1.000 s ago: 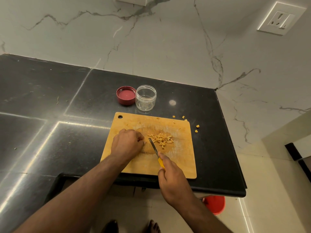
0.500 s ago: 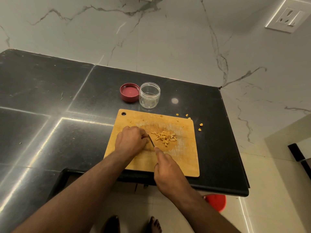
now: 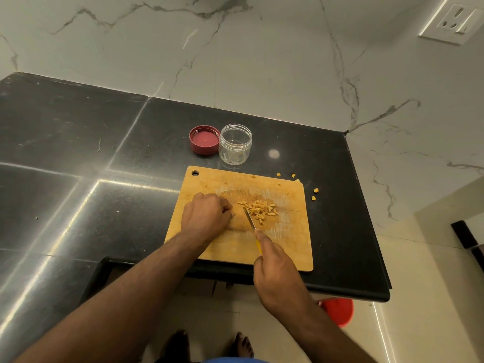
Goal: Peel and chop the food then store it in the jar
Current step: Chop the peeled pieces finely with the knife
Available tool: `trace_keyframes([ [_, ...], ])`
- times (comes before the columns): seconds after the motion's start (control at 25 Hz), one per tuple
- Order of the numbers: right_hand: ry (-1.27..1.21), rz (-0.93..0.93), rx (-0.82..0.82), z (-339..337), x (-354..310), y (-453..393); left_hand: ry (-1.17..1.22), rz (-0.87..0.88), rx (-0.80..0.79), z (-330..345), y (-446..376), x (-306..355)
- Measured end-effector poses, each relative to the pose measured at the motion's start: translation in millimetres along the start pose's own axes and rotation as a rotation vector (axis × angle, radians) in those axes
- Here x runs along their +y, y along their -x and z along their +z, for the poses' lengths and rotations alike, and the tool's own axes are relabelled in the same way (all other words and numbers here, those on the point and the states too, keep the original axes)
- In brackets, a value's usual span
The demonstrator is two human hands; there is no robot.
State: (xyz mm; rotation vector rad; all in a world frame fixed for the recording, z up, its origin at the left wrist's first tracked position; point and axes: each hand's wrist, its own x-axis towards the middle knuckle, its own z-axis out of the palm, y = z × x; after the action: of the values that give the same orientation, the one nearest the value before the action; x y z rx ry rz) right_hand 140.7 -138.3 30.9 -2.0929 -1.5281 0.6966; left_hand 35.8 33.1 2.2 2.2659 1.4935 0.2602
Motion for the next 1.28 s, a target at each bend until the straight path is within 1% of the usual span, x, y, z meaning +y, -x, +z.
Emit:
trace_keyframes([
  [0.2,-0.022,-0.011,-0.048,5.0,-2.8,-11.1,0.046,-0.022,0.007,-0.3,0.4,-1.6],
  [0.64,0.066,-0.031,-0.081,10.4,-8.1,-30.1,0.039,-0.031,-0.004,1.5,-2.5,-1.0],
  [0.84,0.025,-0.004,-0.07,9.9,-4.3,-6.8,0.039,-0.038,0.002,0.9,-2.3,-0.5],
  [1.0,0.035,-0.021,0.016,5.2,-1.7,2.3,0.031,-0.026,-0.005,2.8,-2.4,-2.0],
  [1.12,-0.008,-0.013,-0.001,6.0,-3.4,-1.9,0.015,-0.016,-0.009,3.2,-1.6,-1.9],
  [1.28,0.0,-0.023,-0.029,11.8,-7.1,-14.6,0.022,-0.027,0.007,4.1,0.2,-2.7],
])
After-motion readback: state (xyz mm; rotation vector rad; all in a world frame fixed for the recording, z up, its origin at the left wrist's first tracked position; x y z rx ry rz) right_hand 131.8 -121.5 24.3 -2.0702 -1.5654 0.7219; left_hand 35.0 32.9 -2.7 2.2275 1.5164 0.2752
